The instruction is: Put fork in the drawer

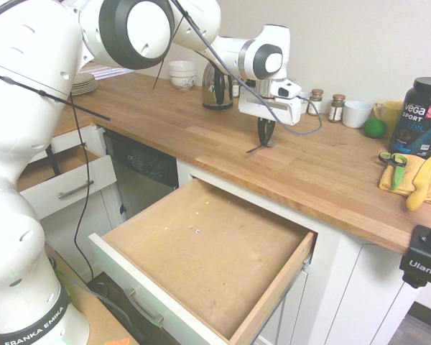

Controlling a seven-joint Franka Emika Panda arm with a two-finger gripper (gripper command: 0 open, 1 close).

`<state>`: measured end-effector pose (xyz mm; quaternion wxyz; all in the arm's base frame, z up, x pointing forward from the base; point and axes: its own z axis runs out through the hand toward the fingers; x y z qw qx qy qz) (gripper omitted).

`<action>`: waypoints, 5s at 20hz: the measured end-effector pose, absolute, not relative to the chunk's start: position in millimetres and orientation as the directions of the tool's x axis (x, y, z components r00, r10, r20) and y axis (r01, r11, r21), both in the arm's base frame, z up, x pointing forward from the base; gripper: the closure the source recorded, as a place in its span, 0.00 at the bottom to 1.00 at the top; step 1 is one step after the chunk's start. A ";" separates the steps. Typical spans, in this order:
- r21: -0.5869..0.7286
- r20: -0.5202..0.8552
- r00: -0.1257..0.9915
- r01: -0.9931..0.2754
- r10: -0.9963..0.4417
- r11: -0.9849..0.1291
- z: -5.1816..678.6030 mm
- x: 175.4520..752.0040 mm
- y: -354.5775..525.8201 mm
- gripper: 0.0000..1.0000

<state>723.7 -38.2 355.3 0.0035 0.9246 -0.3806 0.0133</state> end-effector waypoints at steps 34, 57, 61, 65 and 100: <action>-0.107 0.089 0.667 -0.732 -0.740 -0.673 424.4 598.0 -52.4 1.00; -0.107 0.085 0.635 -0.760 -0.767 -0.641 404.5 410.4 -62.0 1.00; -0.101 0.080 0.635 -0.762 -0.769 -0.640 399.5 379.4 -58.0 1.00; -0.090 0.064 0.638 -0.762 -0.768 -0.641 386.6 361.3 -53.6 1.00; -0.048 0.080 0.664 -0.743 -0.744 -0.668 193.4 448.0 -78.0 1.00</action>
